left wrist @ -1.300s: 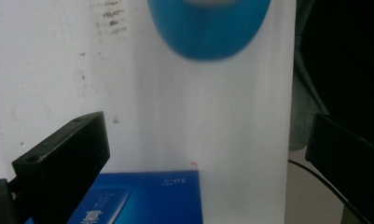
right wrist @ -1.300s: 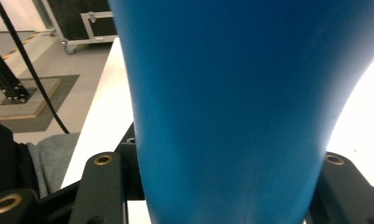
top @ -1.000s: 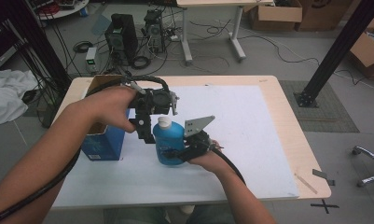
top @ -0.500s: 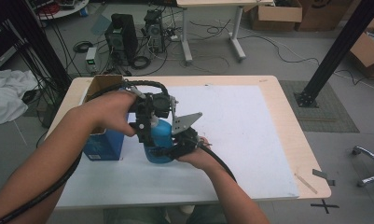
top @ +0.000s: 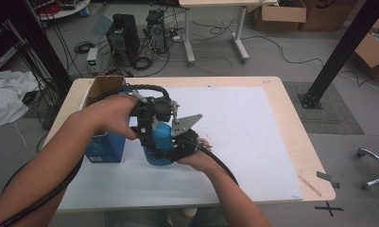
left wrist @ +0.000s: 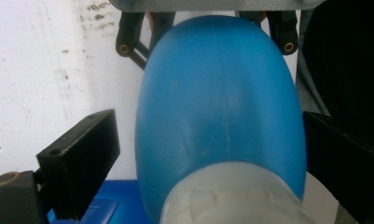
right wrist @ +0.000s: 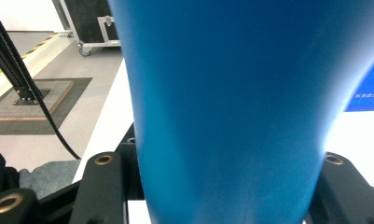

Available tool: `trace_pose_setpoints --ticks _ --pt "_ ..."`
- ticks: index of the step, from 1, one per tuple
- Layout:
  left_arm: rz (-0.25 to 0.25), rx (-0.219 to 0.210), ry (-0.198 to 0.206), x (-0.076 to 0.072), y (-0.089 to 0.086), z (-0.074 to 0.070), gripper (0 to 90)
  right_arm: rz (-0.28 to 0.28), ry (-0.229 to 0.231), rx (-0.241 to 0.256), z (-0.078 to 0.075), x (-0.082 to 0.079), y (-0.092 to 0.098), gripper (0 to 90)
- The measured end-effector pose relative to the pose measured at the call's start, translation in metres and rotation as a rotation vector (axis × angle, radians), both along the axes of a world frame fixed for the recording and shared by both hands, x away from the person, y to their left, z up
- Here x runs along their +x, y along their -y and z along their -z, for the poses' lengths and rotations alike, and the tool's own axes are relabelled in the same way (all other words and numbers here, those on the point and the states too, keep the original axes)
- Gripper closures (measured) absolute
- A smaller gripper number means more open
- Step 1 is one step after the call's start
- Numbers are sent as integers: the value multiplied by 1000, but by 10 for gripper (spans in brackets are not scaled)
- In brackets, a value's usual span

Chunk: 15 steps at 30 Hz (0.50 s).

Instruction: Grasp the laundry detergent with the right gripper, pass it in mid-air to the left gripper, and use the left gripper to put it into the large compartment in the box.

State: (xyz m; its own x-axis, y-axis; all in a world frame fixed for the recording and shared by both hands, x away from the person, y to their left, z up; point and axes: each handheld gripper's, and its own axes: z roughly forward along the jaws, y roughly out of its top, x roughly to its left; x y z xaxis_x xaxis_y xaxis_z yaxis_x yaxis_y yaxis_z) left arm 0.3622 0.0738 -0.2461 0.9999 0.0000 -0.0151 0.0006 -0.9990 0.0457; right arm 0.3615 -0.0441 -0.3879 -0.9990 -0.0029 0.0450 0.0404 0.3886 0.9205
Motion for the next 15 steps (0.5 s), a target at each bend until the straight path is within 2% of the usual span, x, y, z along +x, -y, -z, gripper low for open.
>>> trace_pose_setpoints --ticks 5,15 --pt "4 8 -8 0 1 1 141 -2 0 2 0 -1 0 444" --pt "12 26 25 -2 2 0 172 -6 7 7 0 -1 -1 444"
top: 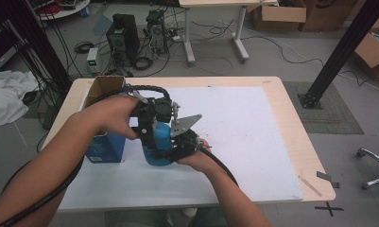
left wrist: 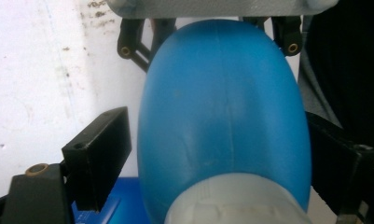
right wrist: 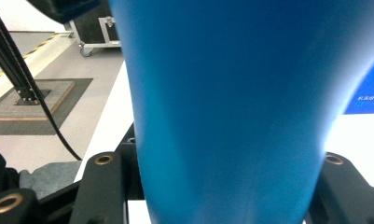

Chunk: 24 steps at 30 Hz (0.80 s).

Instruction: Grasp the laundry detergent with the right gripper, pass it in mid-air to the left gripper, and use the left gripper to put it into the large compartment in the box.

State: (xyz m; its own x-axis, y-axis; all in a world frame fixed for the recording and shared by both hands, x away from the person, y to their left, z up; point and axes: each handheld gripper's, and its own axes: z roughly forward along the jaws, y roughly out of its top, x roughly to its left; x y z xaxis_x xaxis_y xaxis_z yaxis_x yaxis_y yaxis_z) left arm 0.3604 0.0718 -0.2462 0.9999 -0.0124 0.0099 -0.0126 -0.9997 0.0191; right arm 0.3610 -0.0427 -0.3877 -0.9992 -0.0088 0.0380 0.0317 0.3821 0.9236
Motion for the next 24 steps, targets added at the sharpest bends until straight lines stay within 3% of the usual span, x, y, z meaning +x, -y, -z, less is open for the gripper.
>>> trace_pose_setpoints --ticks 8,16,24 --pt "-1 6 11 -1 1 0 246 2 -9 3 0 0 1 444" --pt "2 11 31 -1 1 -1 265 6 -16 -3 1 0 1 444" --pt "-1 15 28 -1 1 1 313 8 -30 0 2 1 1 444"
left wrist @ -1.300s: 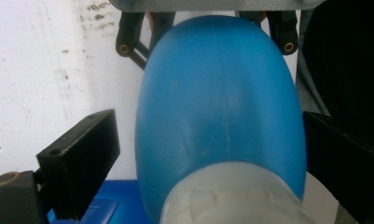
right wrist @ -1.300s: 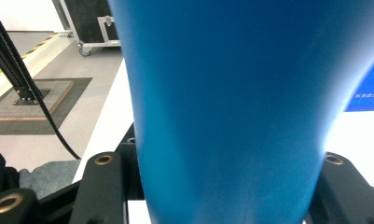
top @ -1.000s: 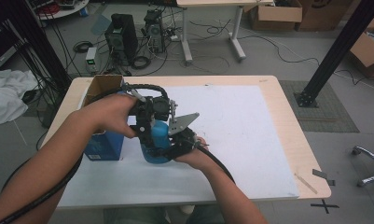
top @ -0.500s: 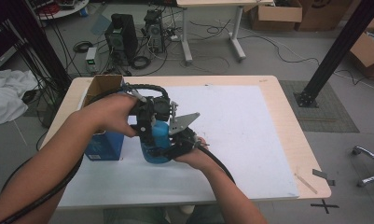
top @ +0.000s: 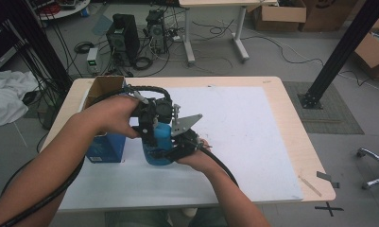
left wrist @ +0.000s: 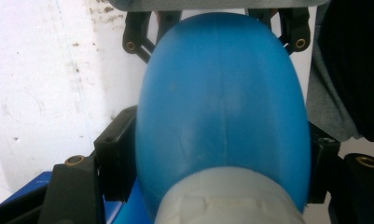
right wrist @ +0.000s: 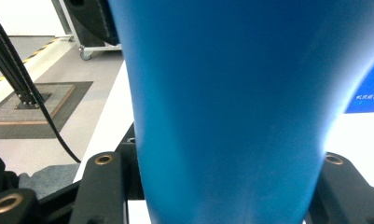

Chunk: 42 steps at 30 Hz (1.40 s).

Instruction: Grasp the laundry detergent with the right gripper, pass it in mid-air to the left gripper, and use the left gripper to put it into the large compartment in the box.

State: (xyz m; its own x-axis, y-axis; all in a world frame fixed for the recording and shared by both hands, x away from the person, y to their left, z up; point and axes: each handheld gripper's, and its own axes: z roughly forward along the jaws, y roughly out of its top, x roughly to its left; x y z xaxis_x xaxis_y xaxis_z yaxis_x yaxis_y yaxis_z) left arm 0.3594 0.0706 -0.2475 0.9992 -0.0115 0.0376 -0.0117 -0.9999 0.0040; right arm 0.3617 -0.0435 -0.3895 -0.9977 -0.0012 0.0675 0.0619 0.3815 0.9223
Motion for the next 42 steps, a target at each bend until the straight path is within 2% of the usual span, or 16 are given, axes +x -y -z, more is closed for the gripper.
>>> trace_pose_setpoints --ticks 12,22,29,33,42 --pt "-2 12 -1 -1 1 1 374 0 7 1 1 0 -1 444" --pt "-22 48 6 -5 5 1 385 -6 24 -6 1 -1 -1 438" --pt "-19 70 25 -7 10 -3 387 -1 48 20 0 -3 2 425" --pt "-26 78 23 -7 13 -5 387 5 60 29 -1 -3 4 417" --pt "-39 81 9 -6 13 -5 387 11 52 52 -2 -2 11 320"
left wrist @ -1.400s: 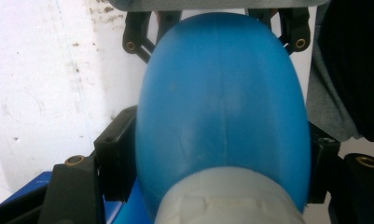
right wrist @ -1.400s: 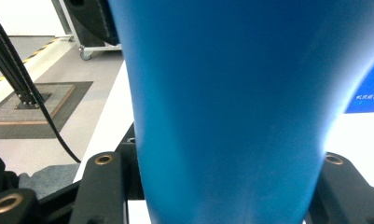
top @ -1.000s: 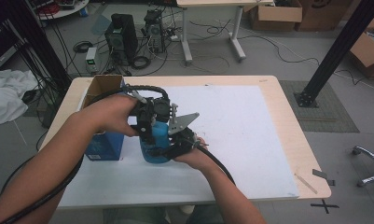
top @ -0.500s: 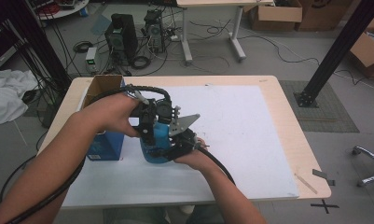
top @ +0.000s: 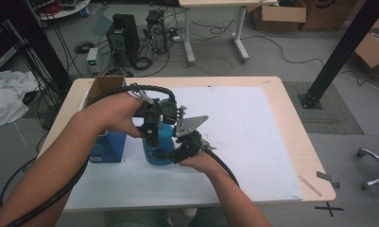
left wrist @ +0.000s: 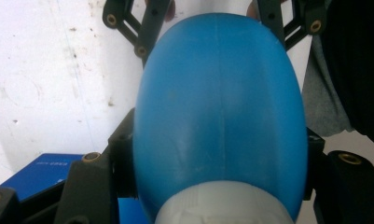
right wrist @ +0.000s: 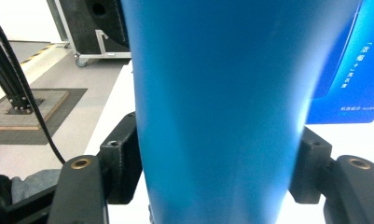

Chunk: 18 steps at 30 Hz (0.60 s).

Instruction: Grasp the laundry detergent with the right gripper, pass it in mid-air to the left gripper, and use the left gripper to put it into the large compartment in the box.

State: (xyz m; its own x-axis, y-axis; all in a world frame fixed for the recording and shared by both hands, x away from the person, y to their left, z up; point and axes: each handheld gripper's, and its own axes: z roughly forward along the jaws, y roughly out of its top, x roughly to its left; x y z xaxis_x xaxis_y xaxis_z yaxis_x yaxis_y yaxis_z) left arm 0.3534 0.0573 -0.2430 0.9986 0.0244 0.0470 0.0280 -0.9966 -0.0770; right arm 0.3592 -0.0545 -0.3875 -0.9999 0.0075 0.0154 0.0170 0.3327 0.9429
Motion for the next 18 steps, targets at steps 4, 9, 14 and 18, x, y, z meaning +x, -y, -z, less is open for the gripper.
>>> trace_pose_setpoints --ticks 4,9,14,18 --pt "-12 21 5 2 -1 1 386 1 3 4 -1 0 3 314" --pt "-29 24 5 5 -5 0 386 8 -13 18 -1 2 10 288" --pt "-34 22 3 7 -8 -2 386 25 -6 10 -2 3 20 249" --pt "-49 18 2 10 -12 -3 385 48 3 -6 -6 3 28 200"
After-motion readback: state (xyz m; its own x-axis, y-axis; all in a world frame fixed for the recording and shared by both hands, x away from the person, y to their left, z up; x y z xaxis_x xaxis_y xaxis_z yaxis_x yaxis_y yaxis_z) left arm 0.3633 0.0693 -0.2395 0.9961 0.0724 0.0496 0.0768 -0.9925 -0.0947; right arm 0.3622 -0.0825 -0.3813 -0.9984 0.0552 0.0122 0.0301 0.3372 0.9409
